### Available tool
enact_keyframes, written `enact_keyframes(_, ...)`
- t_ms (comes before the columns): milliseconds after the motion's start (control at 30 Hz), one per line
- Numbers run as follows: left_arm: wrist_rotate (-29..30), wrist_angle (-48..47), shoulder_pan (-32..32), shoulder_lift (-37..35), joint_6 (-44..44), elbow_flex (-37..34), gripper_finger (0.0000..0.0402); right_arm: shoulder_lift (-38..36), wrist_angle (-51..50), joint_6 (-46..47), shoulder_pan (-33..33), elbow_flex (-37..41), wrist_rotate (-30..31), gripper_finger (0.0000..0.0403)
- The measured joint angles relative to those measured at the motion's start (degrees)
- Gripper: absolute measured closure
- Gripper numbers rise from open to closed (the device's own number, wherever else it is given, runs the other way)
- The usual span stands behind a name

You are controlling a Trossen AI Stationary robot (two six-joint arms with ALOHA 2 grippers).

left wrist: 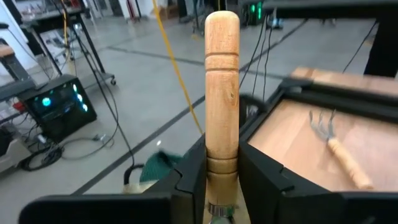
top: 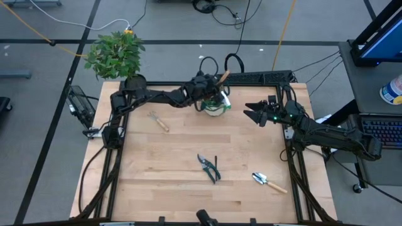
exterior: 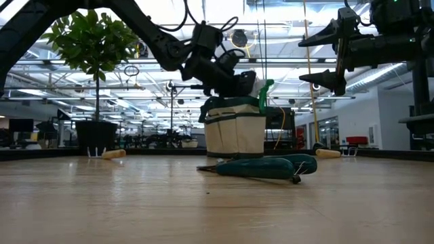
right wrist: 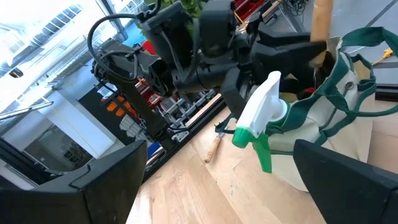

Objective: Pick & Place Garden tools in Gardening bag
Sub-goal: Put the left trowel into the gardening bag, then put the left hand rake into the gardening bag

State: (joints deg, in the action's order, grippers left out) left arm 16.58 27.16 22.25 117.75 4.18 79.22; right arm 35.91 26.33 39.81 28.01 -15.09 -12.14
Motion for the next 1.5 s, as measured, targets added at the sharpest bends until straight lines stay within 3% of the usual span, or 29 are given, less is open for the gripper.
enact_keyframes(200, 0.0, 4.7, -0.2, 0.0, -0.3, 0.0, 0.0279, 0.0, 0.0, 0.0, 0.0, 0.0, 0.0, 0.0009)
enact_keyframes(500, 0.0, 4.5, -0.7, -0.1, 0.1, 0.0, 0.0204, 0.0, 0.0, 0.0, 0.0, 0.0, 0.0, 0.0009)
enact_keyframes(800, 0.0, 0.1, -4.6, -8.9, 6.6, -0.1, 0.0173, 0.0, 0.0, 0.0, 0.0, 0.0, 0.0, 0.0009)
enact_keyframes(967, 0.1, -17.1, -10.5, -17.8, 10.9, 0.0, 0.0180, 0.0, 0.0, 0.0, 0.0, 0.0, 0.0, 0.0009)
enact_keyframes(1100, 3.5, -35.6, -15.8, -23.5, 8.6, 0.0, 0.0193, 0.0, 0.0, 0.0, 0.0, 0.0, 0.0, 0.0009)
enact_keyframes(1200, 8.1, -49.9, -19.7, -26.5, 1.8, 0.0, 0.0205, 0.0, 0.0, 0.0, 0.0, 0.0, 0.0, 0.0009)
enact_keyframes(1333, 9.4, -68.7, -23.1, -28.2, -17.3, 0.0, 0.0220, 0.0, 0.0, 0.0, 0.0, 0.0, 0.0, 0.0009)
enact_keyframes(1500, 12.7, -88.1, -24.6, -28.0, -19.5, -0.8, 0.0236, 0.0, 0.0, 0.0, 0.0, 0.0, 0.0, 0.0009)
